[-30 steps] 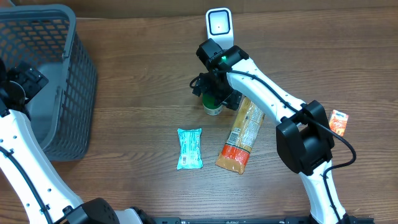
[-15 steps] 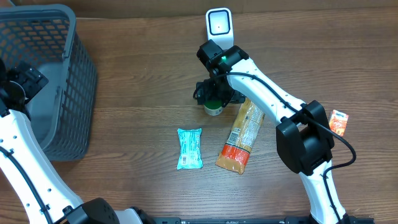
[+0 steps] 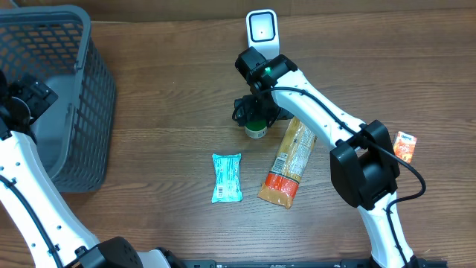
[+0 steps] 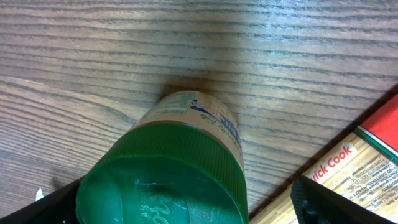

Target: Scan the item barcode

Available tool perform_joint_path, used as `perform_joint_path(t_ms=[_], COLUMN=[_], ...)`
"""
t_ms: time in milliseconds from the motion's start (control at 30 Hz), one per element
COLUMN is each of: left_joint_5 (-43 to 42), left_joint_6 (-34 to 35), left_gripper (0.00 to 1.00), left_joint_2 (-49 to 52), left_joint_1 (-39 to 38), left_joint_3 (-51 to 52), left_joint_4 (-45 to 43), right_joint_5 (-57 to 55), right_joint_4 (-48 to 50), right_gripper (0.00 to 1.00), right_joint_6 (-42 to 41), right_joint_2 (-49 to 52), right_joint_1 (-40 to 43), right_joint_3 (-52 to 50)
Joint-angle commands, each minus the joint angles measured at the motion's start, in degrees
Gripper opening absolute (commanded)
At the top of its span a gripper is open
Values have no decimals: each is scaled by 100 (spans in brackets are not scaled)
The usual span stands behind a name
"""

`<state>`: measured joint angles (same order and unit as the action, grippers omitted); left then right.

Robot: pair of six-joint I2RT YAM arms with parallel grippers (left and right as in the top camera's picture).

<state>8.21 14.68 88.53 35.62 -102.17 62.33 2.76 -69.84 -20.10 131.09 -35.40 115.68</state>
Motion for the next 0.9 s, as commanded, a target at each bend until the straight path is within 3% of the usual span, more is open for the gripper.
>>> perform_joint_path(t_ms=[0,867], left_joint_5=[31,31], left_joint_6=[74,74], left_gripper=[100,100], left_joint_2=[28,28], left_joint_1=[-39,-39], left_joint_3=[-140,-140], left_joint_4=[4,4], right_joint_5=[17,-487], right_joint_4=[15,227], right_gripper=[98,89], right_joint_6=[240,-52], right_joint_2=[-179,74], right_joint_1=[-85,-354], right_joint_3=[-15,-22])
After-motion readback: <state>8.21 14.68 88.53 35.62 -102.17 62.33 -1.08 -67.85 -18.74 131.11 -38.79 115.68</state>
